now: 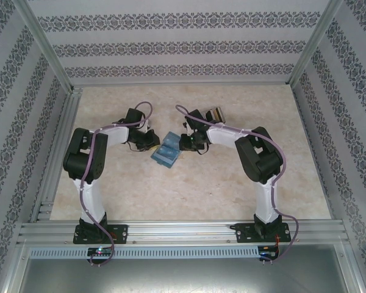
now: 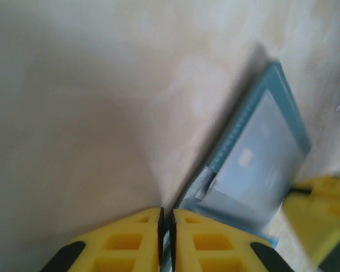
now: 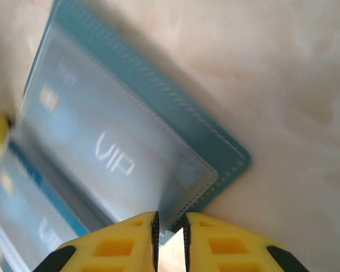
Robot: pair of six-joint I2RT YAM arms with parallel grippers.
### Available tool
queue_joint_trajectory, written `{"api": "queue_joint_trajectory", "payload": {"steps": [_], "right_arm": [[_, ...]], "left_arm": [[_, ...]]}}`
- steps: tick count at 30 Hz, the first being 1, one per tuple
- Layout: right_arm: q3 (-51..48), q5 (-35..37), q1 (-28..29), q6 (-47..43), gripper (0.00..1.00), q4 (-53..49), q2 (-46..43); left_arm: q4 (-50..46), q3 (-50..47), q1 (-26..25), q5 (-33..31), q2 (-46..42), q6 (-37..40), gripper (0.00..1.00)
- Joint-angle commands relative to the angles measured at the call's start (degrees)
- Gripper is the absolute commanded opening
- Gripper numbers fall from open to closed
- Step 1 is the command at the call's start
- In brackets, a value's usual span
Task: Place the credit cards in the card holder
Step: Rotate the card holder at the center of the table.
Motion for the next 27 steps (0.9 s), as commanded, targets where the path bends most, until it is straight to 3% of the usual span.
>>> {"api": "queue_joint_trajectory", "payload": {"steps": [1,7,13,21,25,27], "right_arm": [[5.8,-1.3,0.3,-2.0,0.22,-1.7,4.9],[16.6,-5.9,1.2,-3.0,0.22,-5.8,11.6],[21.4,-8.2,1.7,-4.1,0.23,-8.5,12.5],[15.6,-5.4,-2.7,-6.6,0.27,-9.9,0.3],[12.4,-1.6,-6.1,-9.0,0.36,-11.2,-7.4],[11.3,0.3,-8.5,-10.6,0.43,-12.0,-10.5]], "left_arm": [[0.5,-5.9,-0.7,1.4,-4.2,-0.9,0.14],[5.3,-13.8,-4.7,1.9,-9.7,-6.3,0.15],[10.5,-13.6,-11.1,2.1,-8.0,-11.6,0.16],[5.4,-9.4,-13.5,-2.0,-9.8,-9.5,0.16],[1.2,-6.9,-13.4,-5.3,-13.6,-6.9,0.20],[-0.9,-5.3,-13.2,-7.5,-15.0,-5.6,0.28]]}}
